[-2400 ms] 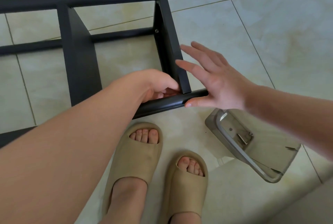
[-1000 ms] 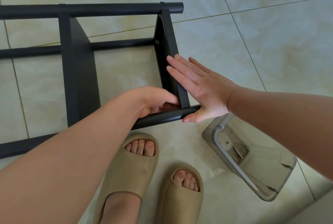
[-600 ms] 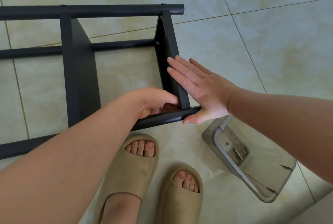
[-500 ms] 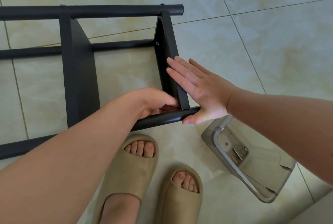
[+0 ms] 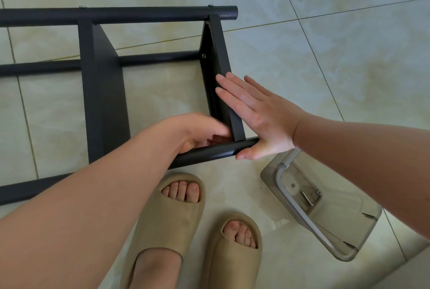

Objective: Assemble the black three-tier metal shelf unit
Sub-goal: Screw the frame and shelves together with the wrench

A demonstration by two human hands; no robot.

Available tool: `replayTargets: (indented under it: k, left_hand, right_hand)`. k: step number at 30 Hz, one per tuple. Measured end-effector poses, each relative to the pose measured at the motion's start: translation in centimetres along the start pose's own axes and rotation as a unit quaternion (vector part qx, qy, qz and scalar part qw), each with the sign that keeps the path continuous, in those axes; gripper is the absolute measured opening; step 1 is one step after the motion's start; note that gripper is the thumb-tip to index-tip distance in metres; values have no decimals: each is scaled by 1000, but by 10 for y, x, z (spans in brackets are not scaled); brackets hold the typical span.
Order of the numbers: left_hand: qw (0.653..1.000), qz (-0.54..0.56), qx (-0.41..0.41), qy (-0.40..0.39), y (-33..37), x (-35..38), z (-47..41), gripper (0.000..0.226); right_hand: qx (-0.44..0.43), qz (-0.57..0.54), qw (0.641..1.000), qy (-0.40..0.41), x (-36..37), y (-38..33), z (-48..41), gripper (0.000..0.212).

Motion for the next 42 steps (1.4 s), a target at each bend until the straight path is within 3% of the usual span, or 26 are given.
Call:
replayTargets:
  k: [5,8,15,20,25,31,37,42]
  left_hand:
    - [998,45,-1,-40,0,1,3,23]
    - [998,41,-5,-53,2,2,5,20]
    - [1000,4,9,1,2,1,3,12]
    - [998,35,3,-48,1,2,5,34]
    - [1000,-8,11,0,3,2,3,12]
    - [999,14,10,-36,0,2,4,47]
    - [1000,-8,4,-15,4,5,5,11]
    - [1000,2,18,-19,1,2,4,30]
  right_hand:
    - [-1,1,1000,3,1,0,0,126]
    - [-1,0,1000,5,0,0,0,126]
    - [-1,1,1000,4,0,0,0,126]
    - [0,-2,1000,0,0,0,0,126]
    - [-2,-2,1000,5,0,0,1,126]
    - [-2,-4,1000,7,0,0,1,125]
    - [-2,-8,1000,9,0,0,0,126]
    - [-3,-5,1000,10,0,0,1,125]
Point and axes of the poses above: each hand's wrist, its own z-axis away from the middle knuckle, its own x-axis out of the palm, y = z × x, the point moved 3 cm from there along -z, towards the middle knuckle, and after that the axes turned 13 degrees about -y, right-handed, at the moved point
